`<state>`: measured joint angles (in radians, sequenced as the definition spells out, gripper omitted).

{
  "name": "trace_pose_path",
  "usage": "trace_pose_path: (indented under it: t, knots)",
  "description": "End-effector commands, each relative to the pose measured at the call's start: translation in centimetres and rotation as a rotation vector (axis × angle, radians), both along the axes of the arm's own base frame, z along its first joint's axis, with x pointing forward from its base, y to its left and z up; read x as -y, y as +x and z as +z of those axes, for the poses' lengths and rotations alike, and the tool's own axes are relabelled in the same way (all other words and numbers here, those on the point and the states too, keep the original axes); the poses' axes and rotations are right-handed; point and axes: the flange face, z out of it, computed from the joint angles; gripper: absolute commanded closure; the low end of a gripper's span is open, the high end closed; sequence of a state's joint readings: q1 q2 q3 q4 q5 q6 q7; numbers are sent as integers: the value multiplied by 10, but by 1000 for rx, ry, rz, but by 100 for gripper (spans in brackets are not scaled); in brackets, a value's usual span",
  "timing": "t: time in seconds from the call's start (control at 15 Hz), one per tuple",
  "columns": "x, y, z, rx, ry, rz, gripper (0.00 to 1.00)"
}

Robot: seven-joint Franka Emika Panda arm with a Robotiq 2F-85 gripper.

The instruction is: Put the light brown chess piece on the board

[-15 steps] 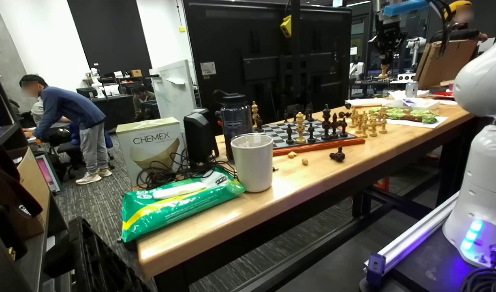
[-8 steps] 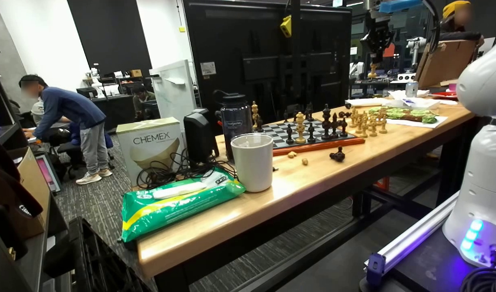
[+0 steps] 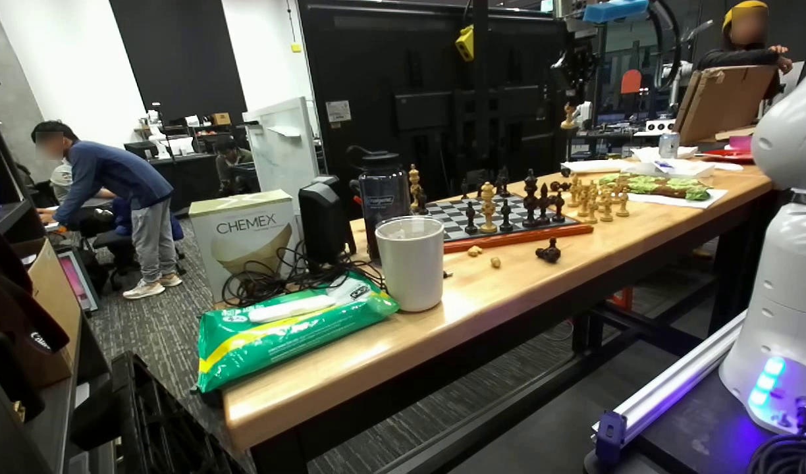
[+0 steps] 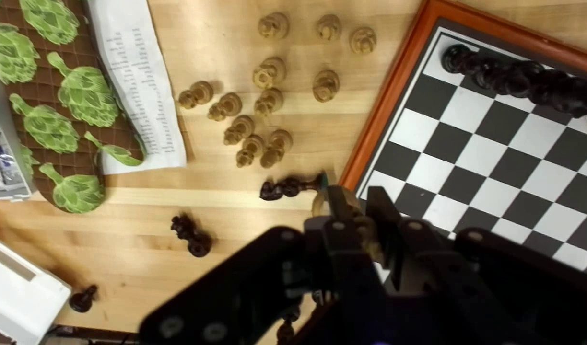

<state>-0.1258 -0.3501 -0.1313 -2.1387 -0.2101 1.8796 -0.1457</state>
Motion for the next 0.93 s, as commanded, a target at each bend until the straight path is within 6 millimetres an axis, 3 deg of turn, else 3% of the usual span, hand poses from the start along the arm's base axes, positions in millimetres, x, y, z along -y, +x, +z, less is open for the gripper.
trace_pose_path:
  t: [0.0, 0.13, 0.27, 0.33, 0.47, 0.87]
  knots:
    - [-47, 30, -12, -14, 10, 74, 96]
    - [-77, 41, -26, -44, 3, 139, 96]
    - [-92, 49, -35, -68, 9, 175, 96]
    - [-85, 41, -36, -64, -3, 157, 84]
    - [-94, 48, -42, -78, -5, 177, 84]
    - [-91, 50, -41, -74, -4, 171, 84]
